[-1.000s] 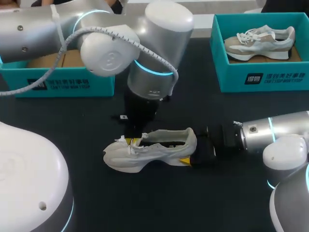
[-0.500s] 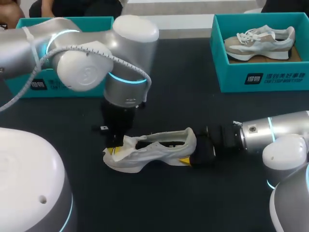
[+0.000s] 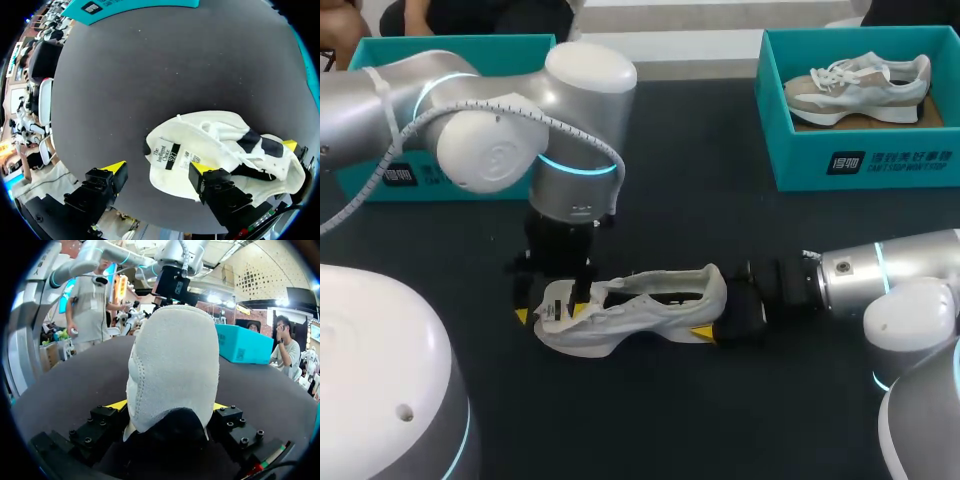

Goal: Take the shoe out of the shoebox, open the shoe tongue, remove and reinsert the insole, then place the shoe into the shoebox

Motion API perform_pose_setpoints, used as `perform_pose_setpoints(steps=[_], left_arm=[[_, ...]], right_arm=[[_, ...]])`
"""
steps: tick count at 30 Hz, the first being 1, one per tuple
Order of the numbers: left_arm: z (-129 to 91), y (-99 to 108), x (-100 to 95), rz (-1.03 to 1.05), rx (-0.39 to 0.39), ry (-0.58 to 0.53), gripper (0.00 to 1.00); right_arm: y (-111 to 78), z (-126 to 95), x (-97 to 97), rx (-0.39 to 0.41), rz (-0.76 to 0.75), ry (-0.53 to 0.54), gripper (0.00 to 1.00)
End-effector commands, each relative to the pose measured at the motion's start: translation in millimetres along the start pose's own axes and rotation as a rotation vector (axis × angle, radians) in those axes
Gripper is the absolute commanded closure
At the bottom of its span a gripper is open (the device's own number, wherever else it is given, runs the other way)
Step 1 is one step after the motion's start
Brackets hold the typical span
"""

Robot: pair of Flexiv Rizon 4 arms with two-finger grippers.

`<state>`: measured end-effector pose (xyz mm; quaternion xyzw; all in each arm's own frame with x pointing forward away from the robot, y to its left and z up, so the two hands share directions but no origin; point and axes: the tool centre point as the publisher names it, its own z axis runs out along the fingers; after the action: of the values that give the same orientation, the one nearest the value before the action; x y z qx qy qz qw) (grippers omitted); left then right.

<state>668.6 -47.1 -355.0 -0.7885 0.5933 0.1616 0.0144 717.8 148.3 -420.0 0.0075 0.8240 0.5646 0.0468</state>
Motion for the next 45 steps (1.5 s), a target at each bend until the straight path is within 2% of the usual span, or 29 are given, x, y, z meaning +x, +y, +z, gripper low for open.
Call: perform_pose_setpoints(steps=[1,8,11,12,17,19,20,24,27,28,29,32,45], left_arm=[[-38,11,-6.4,0.188,0.054,0.086,0.0],[-102,22,9.3,0.427,0.197,0.08,0.0],[-123,26,18.1,0.546,0.26,0.038,0.0],[-136,27,24.9,0.638,0.285,0.025,0.0],[-160,38,43.1,1.043,0.346,-0.025,0.0],[-167,42,47.7,1.21,0.351,-0.024,0.0],[-171,44,49.7,1.307,0.329,-0.004,0.0],[-184,53,49.4,1.666,0.319,0.04,0.0],[-188,58,51.3,1.878,0.347,0.035,0.0],[-190,60,52.0,1.935,0.357,0.057,0.57],[-194,63,52.2,2.005,0.353,0.106,1.0],[-200,66,50.9,2.099,0.38,0.153,1.0],[-200,66,50.9,2.099,0.38,0.153,1.0]], right_arm=[[-4.2,8,-2.5,0.003,0.0,-0.001,1.0],[-4.2,8,-2.5,0.003,0.0,-0.001,1.0],[-4.2,8,-2.5,0.003,0.0,-0.001,1.0],[-4.2,8,-2.5,0.003,0.0,-0.001,1.0],[-4.2,8,-2.5,0.003,0.0,-0.001,1.0],[-4.2,8,-2.5,0.003,0.0,-0.001,1.0],[-4.2,8,-2.5,0.003,0.0,-0.001,1.0],[-4.2,8,-2.5,0.003,0.0,-0.001,1.0],[-4.2,8,-2.5,0.003,0.0,-0.001,1.0],[-4.2,8,-2.5,0.003,0.0,-0.001,1.0],[-4.2,8,-2.5,0.003,0.0,-0.001,1.0],[-4.2,8,-2.5,0.003,0.0,-0.001,1.0],[-4.2,8,-2.5,0.003,0.0,-0.001,1.0]])
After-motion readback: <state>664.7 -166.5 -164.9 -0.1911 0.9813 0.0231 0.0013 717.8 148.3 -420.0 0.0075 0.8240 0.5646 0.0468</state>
